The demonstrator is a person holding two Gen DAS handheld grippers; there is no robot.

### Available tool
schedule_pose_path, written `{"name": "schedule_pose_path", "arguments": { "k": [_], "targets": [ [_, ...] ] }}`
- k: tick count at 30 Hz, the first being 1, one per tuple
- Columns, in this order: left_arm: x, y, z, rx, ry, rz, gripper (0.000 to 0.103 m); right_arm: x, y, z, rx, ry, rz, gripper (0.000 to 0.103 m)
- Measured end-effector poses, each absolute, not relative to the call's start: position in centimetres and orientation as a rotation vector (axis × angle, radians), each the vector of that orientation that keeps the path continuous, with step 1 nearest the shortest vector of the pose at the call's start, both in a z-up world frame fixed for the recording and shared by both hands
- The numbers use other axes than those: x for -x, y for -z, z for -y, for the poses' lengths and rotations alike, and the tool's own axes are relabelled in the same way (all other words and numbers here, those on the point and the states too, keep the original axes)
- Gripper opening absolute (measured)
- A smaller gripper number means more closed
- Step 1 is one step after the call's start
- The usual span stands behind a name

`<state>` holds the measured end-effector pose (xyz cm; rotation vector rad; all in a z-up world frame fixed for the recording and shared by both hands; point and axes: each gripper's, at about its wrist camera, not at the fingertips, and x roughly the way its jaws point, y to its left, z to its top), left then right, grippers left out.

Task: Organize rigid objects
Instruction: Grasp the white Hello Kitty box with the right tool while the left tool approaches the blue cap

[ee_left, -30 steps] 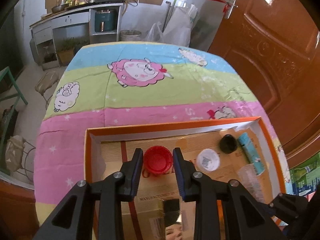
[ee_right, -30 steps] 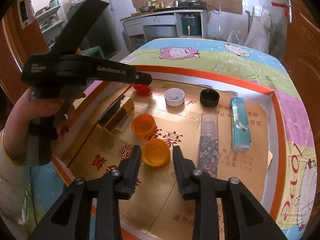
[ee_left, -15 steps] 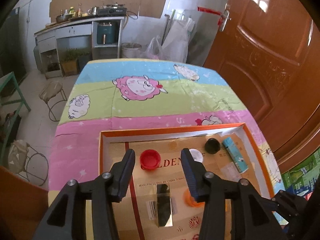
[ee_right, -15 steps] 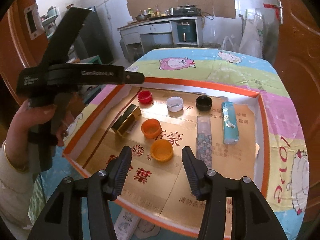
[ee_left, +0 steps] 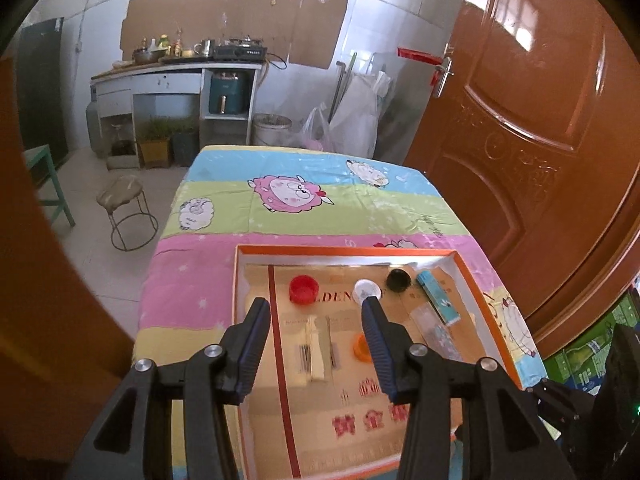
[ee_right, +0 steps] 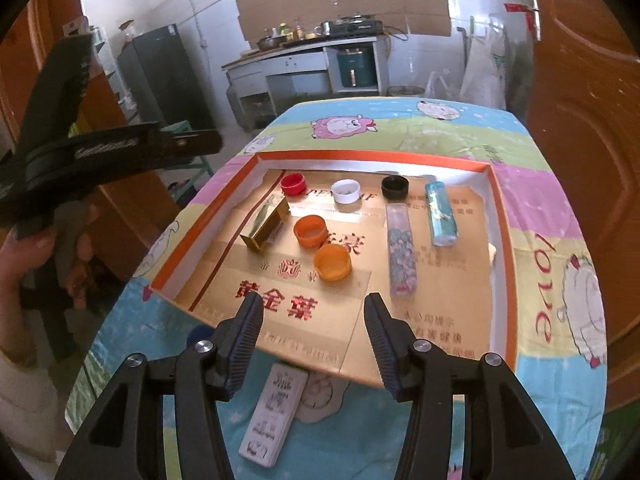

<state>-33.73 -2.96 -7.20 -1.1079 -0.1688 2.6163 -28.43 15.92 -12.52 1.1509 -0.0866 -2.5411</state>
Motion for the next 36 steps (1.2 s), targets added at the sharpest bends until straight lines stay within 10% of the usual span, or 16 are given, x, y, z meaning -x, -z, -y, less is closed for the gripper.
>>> {"name": "schedule_pose_path", "arguments": {
  "k": [33, 36],
  "targets": [
    [19.3, 10.7, 5.3, 1.074, -2.649, 0.191, 0.047, 23.1, 17.6, -12.5, -1.290, 2.639, 0.094, 0.054],
    [19.0, 11.3, 5.2, 1.084, -2.642, 0.172, 0.047, 23.6, 17.7, -11.8, -1.294, 2.657, 0.036, 0.028]
  ]
}}
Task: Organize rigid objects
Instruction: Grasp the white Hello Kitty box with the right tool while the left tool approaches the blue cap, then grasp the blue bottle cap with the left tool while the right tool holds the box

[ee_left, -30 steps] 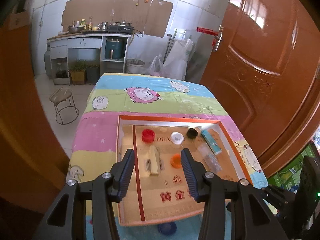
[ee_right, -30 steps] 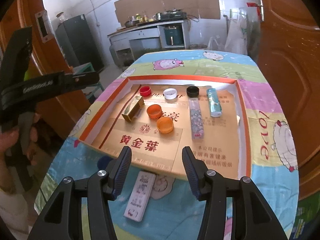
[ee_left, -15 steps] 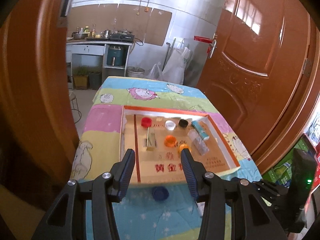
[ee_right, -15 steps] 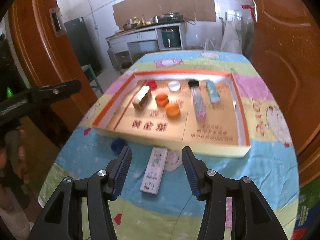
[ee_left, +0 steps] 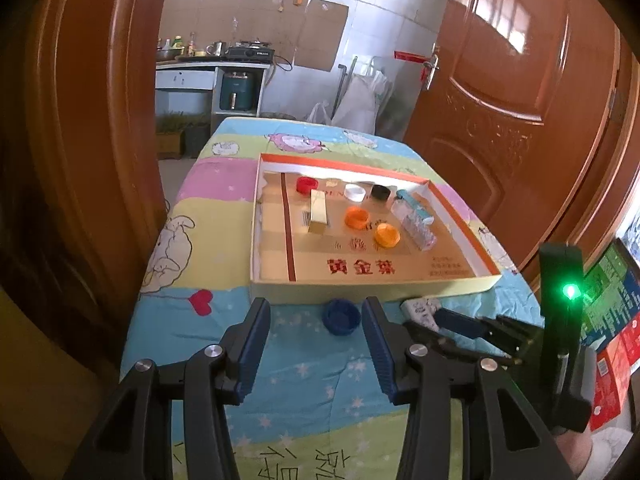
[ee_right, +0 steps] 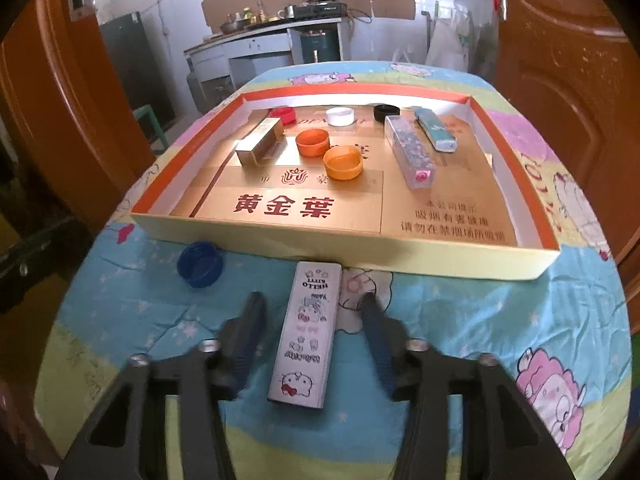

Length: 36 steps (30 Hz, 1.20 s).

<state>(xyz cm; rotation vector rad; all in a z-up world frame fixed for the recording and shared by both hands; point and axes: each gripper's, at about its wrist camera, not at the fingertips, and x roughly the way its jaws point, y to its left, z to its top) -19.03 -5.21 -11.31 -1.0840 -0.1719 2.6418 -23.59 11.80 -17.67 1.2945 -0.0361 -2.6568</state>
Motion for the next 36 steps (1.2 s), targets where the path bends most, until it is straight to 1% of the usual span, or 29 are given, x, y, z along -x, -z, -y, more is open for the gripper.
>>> {"name": "schedule_pose_path", "arguments": {
  "k": [4, 19, 26, 30, 32, 34, 36],
  "targets": [
    [19.2, 12.4, 4.5, 1.112, -2.624, 0.131, 0.047, 23.4, 17.7, -11.6, -1.302, 2.655, -0.008, 0.027],
    [21.9, 16.3, -0.8, 1.233, -2.570, -0.026, 0.047, 19.9, 15.3, -15.1, -1.236, 2.713, 0.053, 0.026],
    [23.0, 17.0, -0.8, 1.261, -2.602, -0.033, 0.047, 19.2, 15.2, -16.9, -1.233, 2.727, 0.116, 0.026],
    [23.3, 17.0, -0.6, 1.263, -2.605, -0.006, 0.047, 19.1, 15.3, -17.3, -1.229, 2.730, 0.131, 0.026],
    [23.3, 17.0, -0.5, 1.265, -2.609, -0.003, 0.044, 19.0, 15.3, -17.4, -1.229, 2.731, 0.133, 0.026],
    [23.4, 17.0, -0.4, 1.267, -2.616, -0.003, 0.035, 19.0, 15.4, -17.5, -1.231, 2.729, 0.138, 0.026],
    [23.4, 17.0, -0.3, 1.262, -2.606, 0.010, 0.031, 18.9, 15.5, -17.6, -1.232, 2.731, 0.140, 0.026]
  ]
}}
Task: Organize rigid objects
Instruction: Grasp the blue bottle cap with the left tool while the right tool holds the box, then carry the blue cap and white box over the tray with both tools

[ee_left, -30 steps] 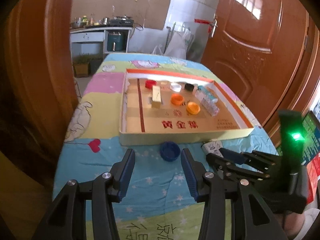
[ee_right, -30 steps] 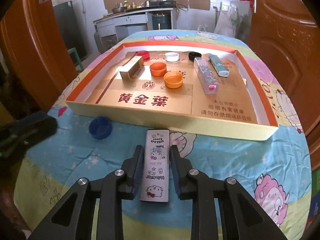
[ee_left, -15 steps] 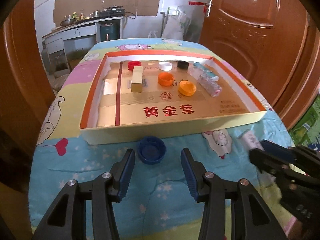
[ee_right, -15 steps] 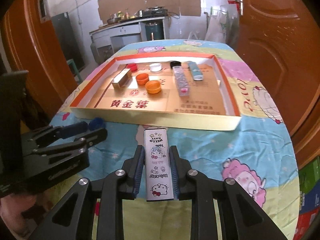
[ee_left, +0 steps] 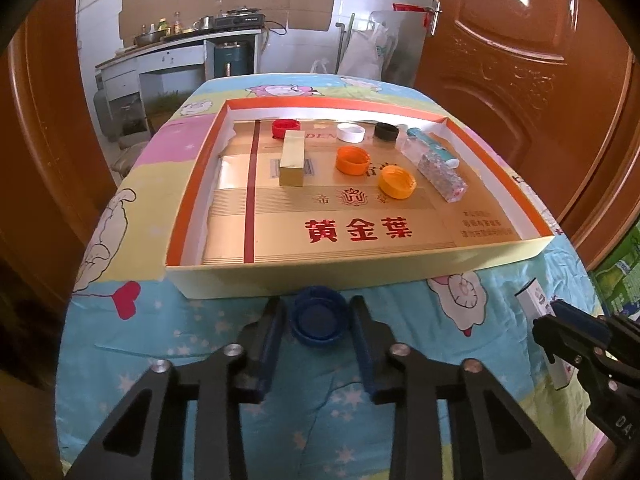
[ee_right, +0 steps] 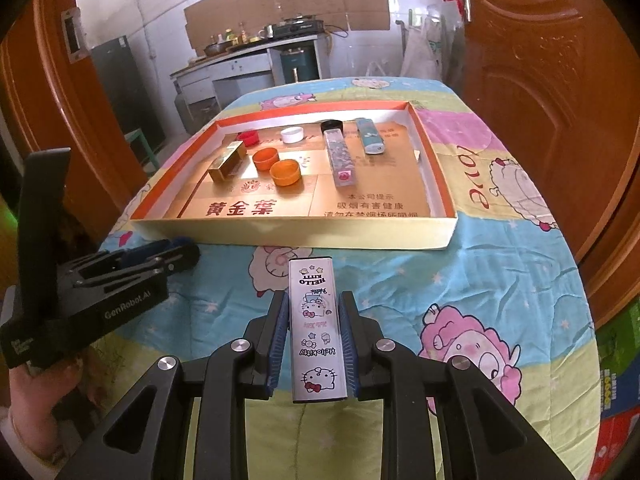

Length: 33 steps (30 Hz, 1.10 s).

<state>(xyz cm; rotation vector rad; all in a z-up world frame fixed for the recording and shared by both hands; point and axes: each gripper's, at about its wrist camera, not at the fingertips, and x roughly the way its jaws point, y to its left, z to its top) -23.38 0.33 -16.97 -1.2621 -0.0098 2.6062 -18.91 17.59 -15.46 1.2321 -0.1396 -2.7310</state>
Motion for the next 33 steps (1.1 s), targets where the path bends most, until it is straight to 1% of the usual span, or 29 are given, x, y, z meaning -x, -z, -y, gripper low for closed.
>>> {"name": "schedule_pose_path", "arguments": {
  "k": [13, 33],
  "targets": [
    [22.3, 15.9, -0.4, 1.232, -2.618, -0.013, 0.031, 18.7, 15.6, -17.8, -1.230, 2.734, 0.146, 0.026],
    [20.6, 10.6, -0.7, 1.093, -2.648, -0.013, 0.031, 18.2, 13.3, -17.6, -1.164, 2.763, 0.125, 0.026]
  ]
}}
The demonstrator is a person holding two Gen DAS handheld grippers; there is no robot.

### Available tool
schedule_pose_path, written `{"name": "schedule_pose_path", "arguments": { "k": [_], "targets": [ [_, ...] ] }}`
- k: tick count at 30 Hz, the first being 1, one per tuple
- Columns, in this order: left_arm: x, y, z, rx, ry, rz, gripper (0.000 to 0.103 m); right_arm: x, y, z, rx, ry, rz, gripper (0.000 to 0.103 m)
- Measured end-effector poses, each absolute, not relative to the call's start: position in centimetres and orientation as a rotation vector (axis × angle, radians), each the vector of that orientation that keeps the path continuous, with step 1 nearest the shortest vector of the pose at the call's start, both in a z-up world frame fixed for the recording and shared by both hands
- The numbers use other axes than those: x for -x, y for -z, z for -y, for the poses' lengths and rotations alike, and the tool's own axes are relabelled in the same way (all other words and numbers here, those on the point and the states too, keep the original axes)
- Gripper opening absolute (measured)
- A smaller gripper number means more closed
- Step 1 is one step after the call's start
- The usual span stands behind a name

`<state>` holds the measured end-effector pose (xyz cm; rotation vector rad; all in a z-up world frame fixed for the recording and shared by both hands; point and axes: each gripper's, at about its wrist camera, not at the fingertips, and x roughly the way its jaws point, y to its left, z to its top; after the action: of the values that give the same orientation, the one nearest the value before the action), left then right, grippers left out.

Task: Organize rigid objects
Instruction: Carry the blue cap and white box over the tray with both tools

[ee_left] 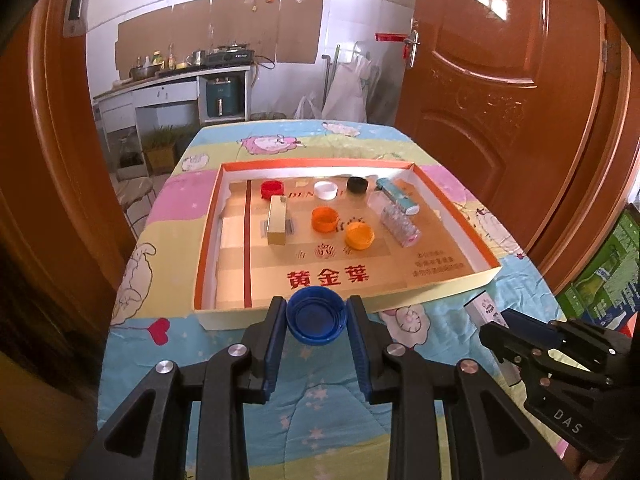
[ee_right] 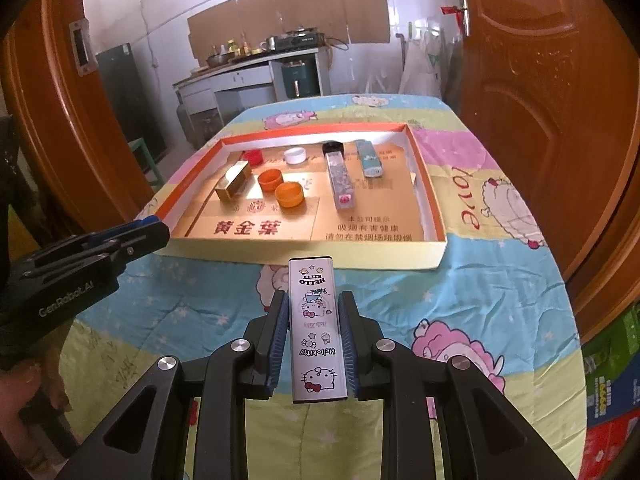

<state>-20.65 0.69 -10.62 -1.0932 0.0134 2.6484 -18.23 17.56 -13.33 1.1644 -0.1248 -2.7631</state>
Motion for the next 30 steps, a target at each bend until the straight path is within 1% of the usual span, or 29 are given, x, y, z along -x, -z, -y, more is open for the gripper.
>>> {"name": "schedule_pose_path", "arguments": {
  "k": [17, 30],
  "targets": [
    [22.1, 8.7, -0.4, 1.049, -2.658, 0.017, 0.031, 20.1, 10.3, -19.3, -1.088, 2.822, 0.152, 0.026],
    [24.7, 8.8, -0.7, 1.055, -2.646, 0.043, 0.031, 23.0, 9.9, -20.3, -1.098, 2.832, 0.146, 0.026]
  ]
}}
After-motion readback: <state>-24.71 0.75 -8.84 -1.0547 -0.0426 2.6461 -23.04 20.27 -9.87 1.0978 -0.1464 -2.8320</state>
